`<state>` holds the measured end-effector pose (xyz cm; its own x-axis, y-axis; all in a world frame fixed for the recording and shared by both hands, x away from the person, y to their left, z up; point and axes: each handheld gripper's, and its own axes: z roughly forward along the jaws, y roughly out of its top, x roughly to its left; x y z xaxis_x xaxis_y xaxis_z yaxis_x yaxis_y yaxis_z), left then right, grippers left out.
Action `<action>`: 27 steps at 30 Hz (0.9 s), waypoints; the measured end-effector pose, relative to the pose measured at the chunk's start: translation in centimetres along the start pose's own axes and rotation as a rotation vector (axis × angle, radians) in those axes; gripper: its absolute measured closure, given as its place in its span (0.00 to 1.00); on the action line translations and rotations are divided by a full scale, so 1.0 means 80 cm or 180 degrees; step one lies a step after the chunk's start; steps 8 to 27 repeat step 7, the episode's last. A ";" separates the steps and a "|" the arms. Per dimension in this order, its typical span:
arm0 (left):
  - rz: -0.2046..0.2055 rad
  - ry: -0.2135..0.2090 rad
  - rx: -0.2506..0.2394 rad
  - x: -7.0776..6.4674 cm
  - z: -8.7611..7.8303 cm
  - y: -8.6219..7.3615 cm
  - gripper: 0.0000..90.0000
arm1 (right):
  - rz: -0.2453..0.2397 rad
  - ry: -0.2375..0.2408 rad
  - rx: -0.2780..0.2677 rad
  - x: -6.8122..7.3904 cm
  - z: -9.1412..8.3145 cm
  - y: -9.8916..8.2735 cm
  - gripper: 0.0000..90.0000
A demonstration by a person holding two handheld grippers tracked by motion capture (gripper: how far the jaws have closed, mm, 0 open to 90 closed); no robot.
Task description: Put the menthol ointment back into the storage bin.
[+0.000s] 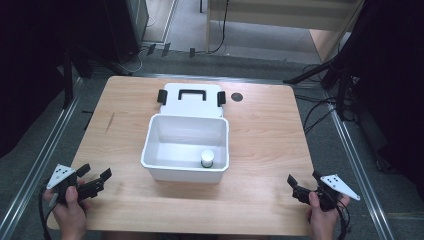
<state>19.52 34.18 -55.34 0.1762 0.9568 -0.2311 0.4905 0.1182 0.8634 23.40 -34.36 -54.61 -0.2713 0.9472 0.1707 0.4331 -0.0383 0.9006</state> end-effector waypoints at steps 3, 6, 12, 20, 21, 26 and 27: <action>0.0035 0.0112 0.0001 -0.003 0.001 0.000 0.16 | -0.0059 -0.0032 0.0045 0.003 0.002 0.001 0.00; 0.0071 0.0092 -0.0029 -0.005 -0.001 -0.001 0.16 | -0.0017 -0.0006 0.0061 0.001 0.002 0.001 0.00; 0.0073 0.0077 -0.0030 -0.004 -0.002 -0.001 0.16 | 0.0014 -0.0004 0.0048 -0.001 0.002 0.001 0.00; 0.0073 0.0077 -0.0030 -0.004 -0.002 -0.001 0.16 | 0.0014 -0.0004 0.0048 -0.001 0.002 0.001 0.00; 0.0073 0.0077 -0.0030 -0.004 -0.002 -0.001 0.16 | 0.0014 -0.0004 0.0048 -0.001 0.002 0.001 0.00; 0.0073 0.0077 -0.0030 -0.004 -0.002 -0.001 0.16 | 0.0014 -0.0004 0.0048 -0.001 0.002 0.001 0.00; 0.0073 0.0077 -0.0030 -0.004 -0.002 -0.001 0.16 | 0.0014 -0.0004 0.0048 -0.001 0.002 0.001 0.00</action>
